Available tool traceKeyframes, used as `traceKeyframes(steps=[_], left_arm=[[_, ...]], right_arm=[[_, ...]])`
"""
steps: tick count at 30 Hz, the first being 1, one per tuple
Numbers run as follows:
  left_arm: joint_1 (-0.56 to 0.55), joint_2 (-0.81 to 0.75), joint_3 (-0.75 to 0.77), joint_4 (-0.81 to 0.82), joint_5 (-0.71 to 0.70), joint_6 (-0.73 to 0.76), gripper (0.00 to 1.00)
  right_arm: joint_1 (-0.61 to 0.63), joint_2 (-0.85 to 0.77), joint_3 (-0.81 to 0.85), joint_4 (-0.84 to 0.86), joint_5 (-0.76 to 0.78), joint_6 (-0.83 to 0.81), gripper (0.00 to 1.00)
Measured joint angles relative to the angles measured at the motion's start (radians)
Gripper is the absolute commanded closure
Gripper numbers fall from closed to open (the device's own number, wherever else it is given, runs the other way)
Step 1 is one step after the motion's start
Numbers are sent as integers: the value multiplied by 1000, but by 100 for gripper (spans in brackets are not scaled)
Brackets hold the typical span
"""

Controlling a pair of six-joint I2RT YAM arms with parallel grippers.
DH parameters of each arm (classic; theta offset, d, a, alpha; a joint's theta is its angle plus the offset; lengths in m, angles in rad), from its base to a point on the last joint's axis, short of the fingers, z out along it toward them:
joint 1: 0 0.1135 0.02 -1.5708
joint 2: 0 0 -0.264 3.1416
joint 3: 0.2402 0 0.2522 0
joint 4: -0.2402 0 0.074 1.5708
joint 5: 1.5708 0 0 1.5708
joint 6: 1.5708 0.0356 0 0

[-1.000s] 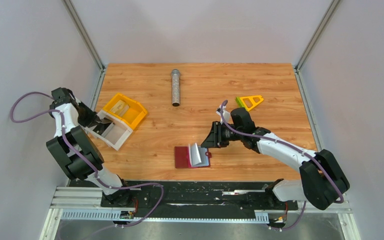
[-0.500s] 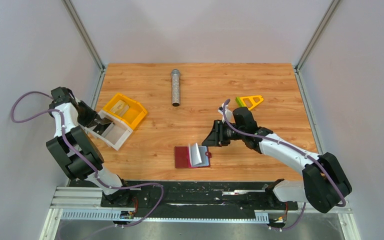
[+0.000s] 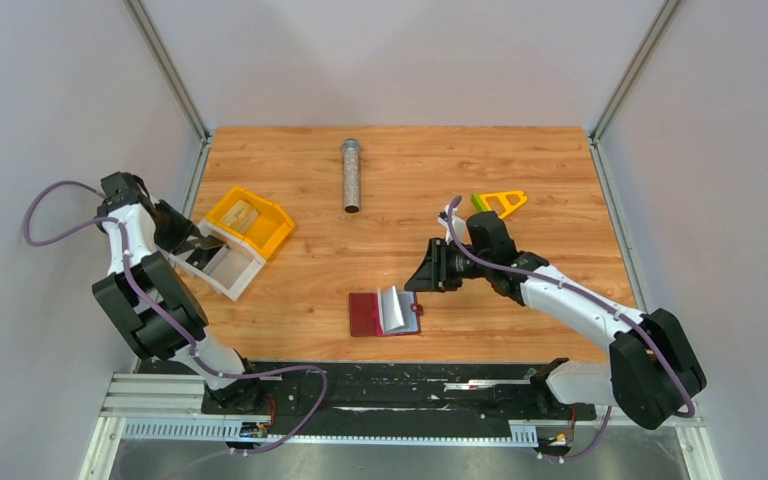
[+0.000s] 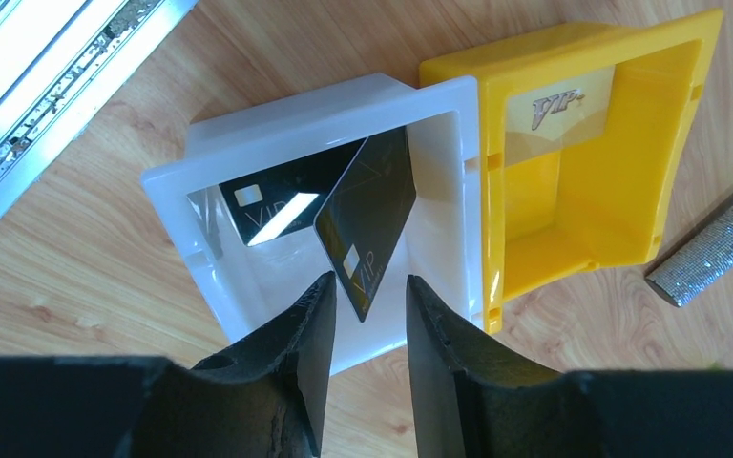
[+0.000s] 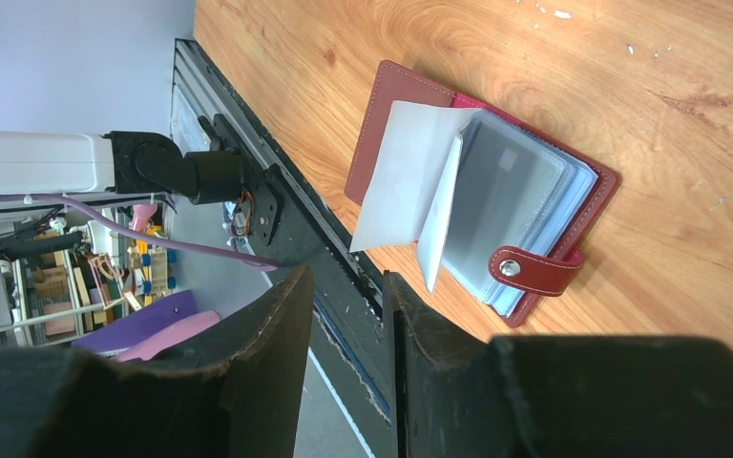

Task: Take the credit cards out of the card holder
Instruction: Place the credit card in the storage box, then remove the credit card from the card holder.

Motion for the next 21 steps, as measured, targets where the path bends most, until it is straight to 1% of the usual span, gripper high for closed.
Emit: traceKeyframes(steps=[13, 18, 21], left_arm=[[-2, -4, 36, -52, -15, -15, 56], [-7, -29, 36, -63, -14, -14, 55], [-29, -60, 36, -69, -14, -13, 55]], right_arm=[[-1, -29, 21, -49, 15, 0, 65], [-2, -30, 21, -58, 20, 4, 65], [-2, -30, 21, -58, 29, 5, 66]])
